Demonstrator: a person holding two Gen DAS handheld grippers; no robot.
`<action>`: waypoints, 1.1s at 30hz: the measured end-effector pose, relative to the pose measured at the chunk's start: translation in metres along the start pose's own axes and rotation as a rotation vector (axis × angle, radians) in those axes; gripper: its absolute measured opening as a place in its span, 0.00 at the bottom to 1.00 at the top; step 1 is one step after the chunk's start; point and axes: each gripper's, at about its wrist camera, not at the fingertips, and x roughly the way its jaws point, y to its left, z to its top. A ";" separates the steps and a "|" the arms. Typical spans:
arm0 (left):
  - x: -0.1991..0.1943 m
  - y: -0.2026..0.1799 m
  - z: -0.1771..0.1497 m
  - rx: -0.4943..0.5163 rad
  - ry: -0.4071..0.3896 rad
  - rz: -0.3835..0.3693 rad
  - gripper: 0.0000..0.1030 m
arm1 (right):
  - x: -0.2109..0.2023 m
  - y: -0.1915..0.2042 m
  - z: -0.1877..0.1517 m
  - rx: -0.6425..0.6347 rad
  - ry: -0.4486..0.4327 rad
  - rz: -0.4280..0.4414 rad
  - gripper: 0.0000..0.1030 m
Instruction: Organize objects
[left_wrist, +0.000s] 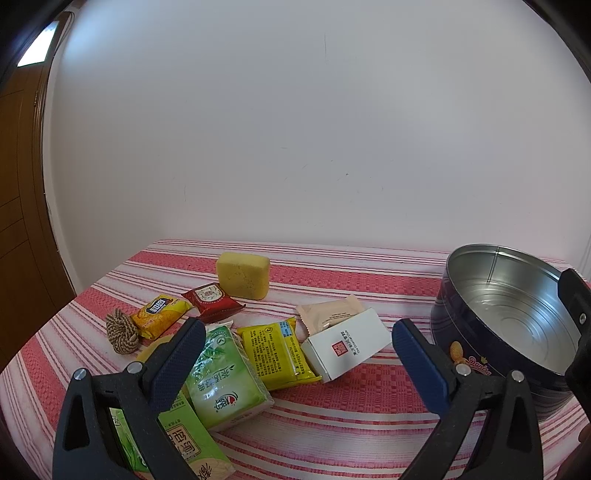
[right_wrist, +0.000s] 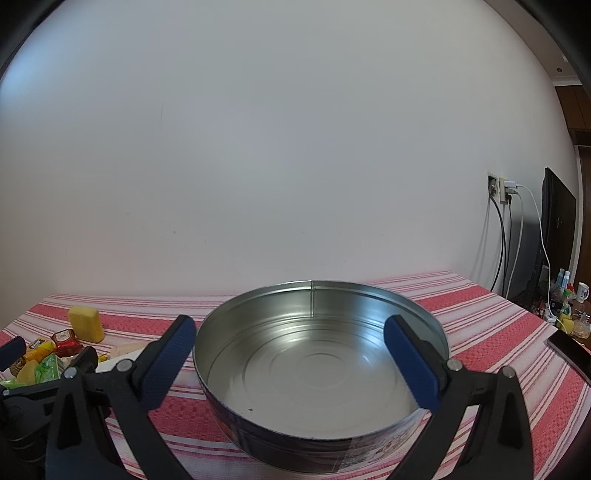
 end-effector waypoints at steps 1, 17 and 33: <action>0.000 0.000 0.000 0.000 0.000 0.000 0.99 | 0.000 0.000 0.000 0.000 0.000 0.000 1.00; -0.002 0.009 -0.004 -0.034 0.047 0.015 0.99 | -0.003 0.003 -0.001 -0.002 -0.012 0.009 1.00; -0.055 0.127 -0.028 -0.076 0.145 0.160 0.99 | -0.009 0.019 -0.003 -0.026 -0.001 0.178 1.00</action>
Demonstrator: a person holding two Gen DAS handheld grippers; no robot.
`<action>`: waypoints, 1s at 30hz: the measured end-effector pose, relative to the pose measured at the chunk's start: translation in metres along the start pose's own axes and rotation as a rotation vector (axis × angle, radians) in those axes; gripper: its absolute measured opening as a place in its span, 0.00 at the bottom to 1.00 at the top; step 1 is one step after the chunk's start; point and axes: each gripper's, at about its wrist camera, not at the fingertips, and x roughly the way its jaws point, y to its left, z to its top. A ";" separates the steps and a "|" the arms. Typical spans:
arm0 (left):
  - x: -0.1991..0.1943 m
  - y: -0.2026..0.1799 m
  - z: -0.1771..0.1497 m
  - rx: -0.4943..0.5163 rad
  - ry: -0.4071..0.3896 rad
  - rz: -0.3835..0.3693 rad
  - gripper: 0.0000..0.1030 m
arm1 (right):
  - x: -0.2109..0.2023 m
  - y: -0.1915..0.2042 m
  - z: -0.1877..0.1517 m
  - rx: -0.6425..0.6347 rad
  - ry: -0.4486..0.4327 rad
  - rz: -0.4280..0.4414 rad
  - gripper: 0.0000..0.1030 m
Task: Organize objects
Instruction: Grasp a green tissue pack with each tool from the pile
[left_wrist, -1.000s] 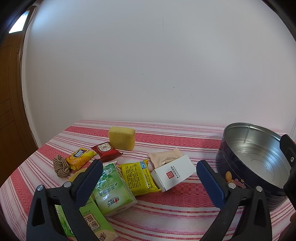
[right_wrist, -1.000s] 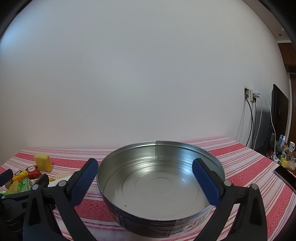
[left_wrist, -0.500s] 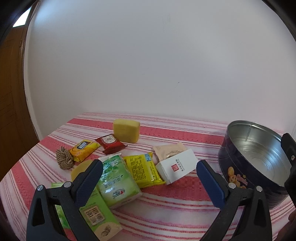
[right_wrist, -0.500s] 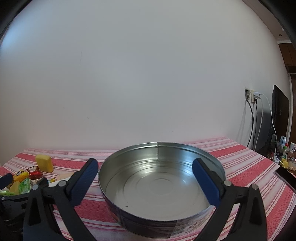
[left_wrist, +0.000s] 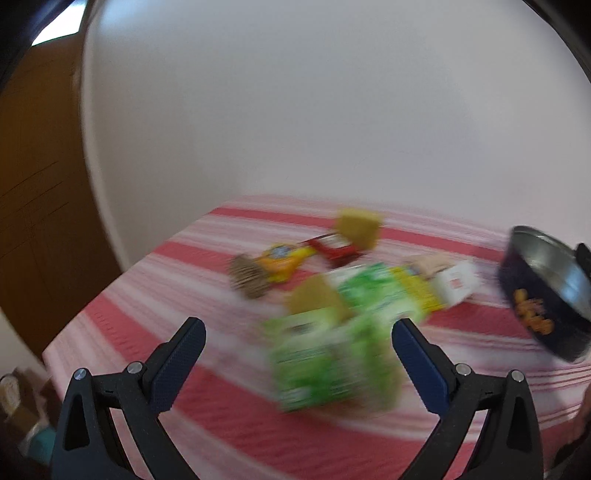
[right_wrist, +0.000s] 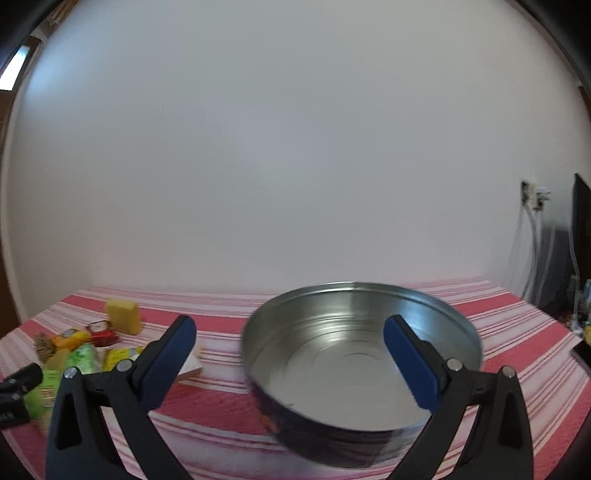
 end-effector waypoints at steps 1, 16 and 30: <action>0.001 0.011 -0.003 -0.009 0.012 0.019 0.99 | 0.000 0.003 0.000 0.006 0.016 0.035 1.00; 0.006 0.072 -0.025 -0.034 0.093 0.060 0.99 | 0.018 0.122 -0.024 -0.061 0.404 0.592 0.88; 0.017 0.066 -0.023 -0.036 0.134 0.042 0.99 | 0.049 0.182 -0.062 -0.156 0.658 0.752 0.52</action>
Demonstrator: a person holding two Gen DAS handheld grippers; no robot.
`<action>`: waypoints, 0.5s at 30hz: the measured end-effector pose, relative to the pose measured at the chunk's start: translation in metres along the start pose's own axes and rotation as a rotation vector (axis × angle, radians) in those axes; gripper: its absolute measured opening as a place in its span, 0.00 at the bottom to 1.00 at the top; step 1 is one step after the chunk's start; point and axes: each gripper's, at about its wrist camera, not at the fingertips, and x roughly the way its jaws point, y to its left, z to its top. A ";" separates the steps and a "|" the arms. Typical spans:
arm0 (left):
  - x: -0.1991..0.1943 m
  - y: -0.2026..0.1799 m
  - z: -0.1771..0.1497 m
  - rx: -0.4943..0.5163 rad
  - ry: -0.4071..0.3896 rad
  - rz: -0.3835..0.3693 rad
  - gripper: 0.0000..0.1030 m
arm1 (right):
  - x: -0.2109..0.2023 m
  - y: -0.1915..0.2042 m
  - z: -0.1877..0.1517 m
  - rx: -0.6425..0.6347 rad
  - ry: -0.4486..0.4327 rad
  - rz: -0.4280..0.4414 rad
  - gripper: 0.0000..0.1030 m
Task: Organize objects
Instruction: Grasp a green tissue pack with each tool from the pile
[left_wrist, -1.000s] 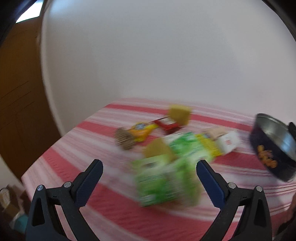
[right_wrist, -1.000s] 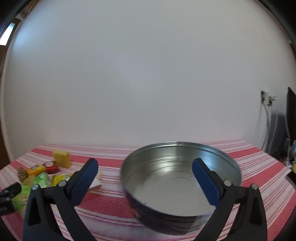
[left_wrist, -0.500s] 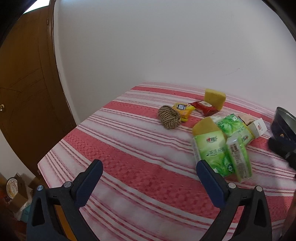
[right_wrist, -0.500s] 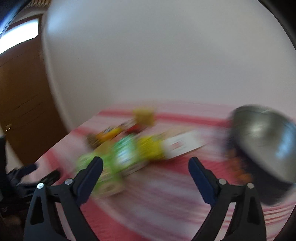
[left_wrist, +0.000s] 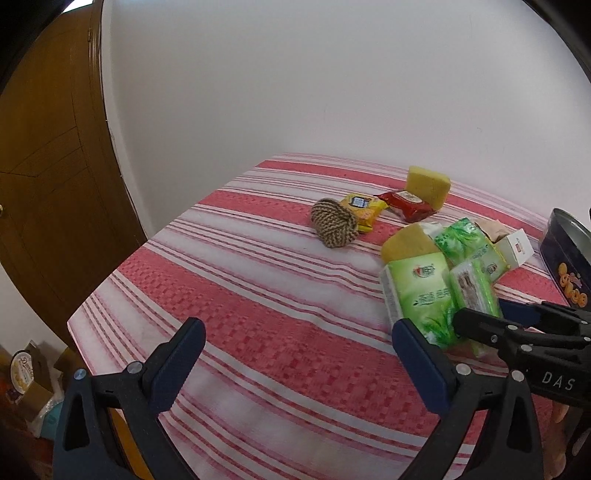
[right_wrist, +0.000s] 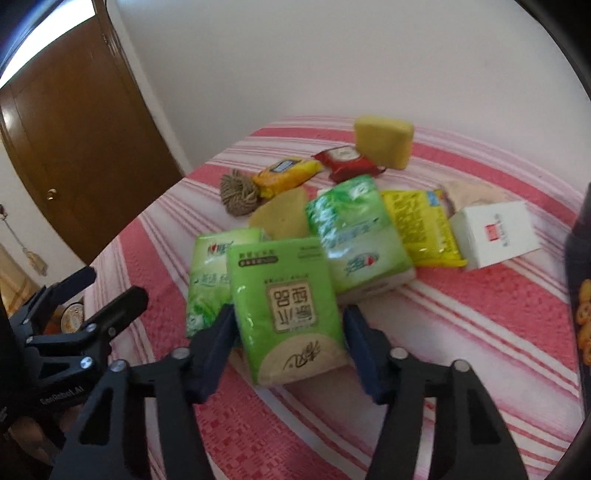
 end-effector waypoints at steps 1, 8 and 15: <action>0.000 -0.002 0.001 -0.002 0.000 -0.005 0.99 | -0.002 0.000 0.000 0.002 0.000 0.014 0.49; 0.002 -0.029 0.008 0.003 0.010 -0.065 0.99 | -0.045 -0.016 0.000 0.028 -0.156 0.010 0.49; 0.026 -0.070 0.016 0.029 0.058 -0.086 0.99 | -0.085 -0.055 -0.008 0.078 -0.303 -0.235 0.49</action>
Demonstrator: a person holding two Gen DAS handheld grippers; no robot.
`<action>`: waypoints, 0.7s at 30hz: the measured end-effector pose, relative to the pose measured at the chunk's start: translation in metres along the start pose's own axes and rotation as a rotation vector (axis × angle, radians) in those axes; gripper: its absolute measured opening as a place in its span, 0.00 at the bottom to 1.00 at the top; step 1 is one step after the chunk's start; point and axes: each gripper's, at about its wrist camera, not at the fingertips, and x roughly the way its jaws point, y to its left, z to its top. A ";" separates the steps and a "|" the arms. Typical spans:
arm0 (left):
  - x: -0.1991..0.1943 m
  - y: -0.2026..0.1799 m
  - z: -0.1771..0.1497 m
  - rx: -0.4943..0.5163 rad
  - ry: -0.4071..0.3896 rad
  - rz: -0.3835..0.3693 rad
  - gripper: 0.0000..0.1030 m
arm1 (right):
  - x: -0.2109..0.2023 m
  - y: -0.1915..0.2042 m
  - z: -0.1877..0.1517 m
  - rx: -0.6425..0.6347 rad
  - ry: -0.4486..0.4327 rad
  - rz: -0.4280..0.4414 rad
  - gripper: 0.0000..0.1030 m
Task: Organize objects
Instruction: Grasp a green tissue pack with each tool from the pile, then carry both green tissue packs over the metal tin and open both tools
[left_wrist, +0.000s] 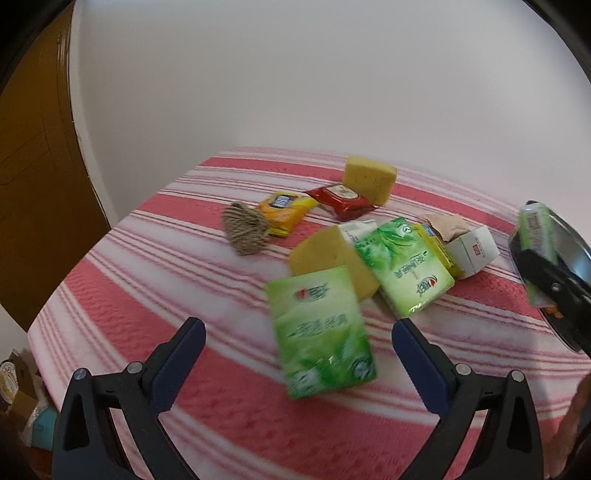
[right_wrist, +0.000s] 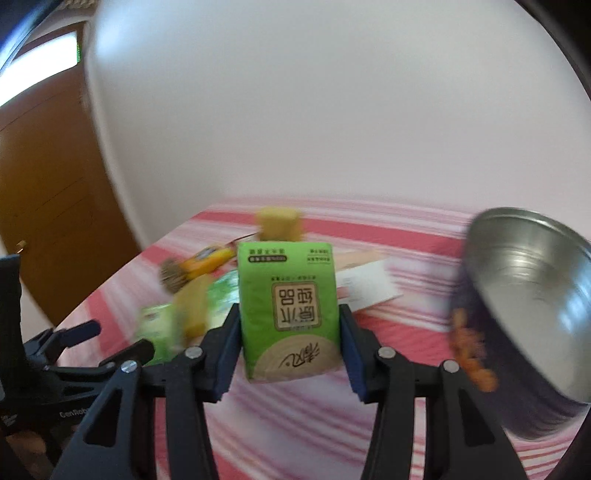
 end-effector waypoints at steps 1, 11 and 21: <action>0.005 -0.002 0.001 -0.004 0.018 0.009 0.99 | 0.000 -0.004 0.000 0.007 -0.006 -0.017 0.49; 0.032 -0.002 0.000 -0.066 0.123 0.017 0.53 | -0.004 -0.012 0.000 -0.009 -0.022 -0.051 0.49; -0.003 -0.006 0.014 -0.109 -0.042 -0.013 0.53 | -0.023 -0.014 0.005 -0.009 -0.130 -0.099 0.49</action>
